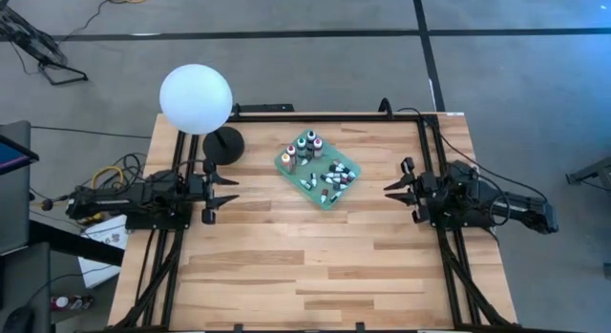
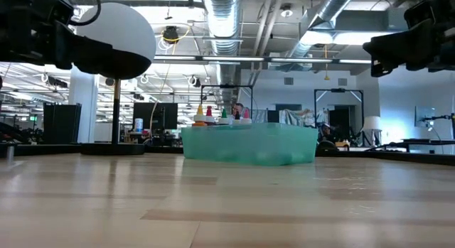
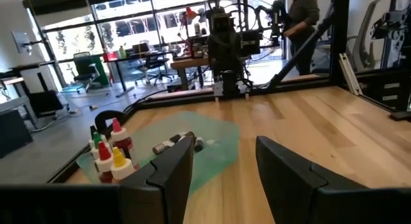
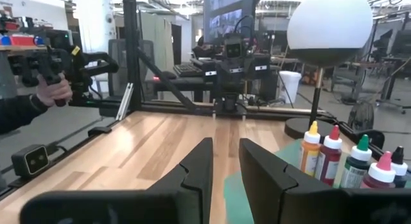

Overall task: Pick & Place food coloring
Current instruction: Return to Home Position

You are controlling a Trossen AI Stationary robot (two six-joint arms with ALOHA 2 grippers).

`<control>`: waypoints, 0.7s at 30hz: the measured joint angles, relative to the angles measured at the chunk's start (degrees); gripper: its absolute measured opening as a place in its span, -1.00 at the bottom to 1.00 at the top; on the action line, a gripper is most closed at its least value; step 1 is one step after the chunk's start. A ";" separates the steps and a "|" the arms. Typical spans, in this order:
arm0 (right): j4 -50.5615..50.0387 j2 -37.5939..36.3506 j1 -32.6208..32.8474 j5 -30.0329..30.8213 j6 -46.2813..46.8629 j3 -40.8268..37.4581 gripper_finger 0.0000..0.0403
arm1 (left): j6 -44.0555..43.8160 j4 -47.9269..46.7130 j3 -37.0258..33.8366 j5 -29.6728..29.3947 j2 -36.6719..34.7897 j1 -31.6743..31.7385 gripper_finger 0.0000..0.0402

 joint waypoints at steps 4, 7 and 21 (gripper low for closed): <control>0.10 -0.02 0.02 0.03 0.09 -0.04 -0.65 | 0.65 0.13 0.00 -1.33 0.00 -0.86 -0.18; 0.09 -0.02 0.02 0.05 0.55 -0.06 -0.65 | 0.63 0.44 0.00 -3.30 0.00 -0.84 -0.18; -1.00 0.00 2.98 10.48 3.14 -0.08 -0.65 | -0.83 0.48 0.00 -3.61 0.00 -0.86 -0.18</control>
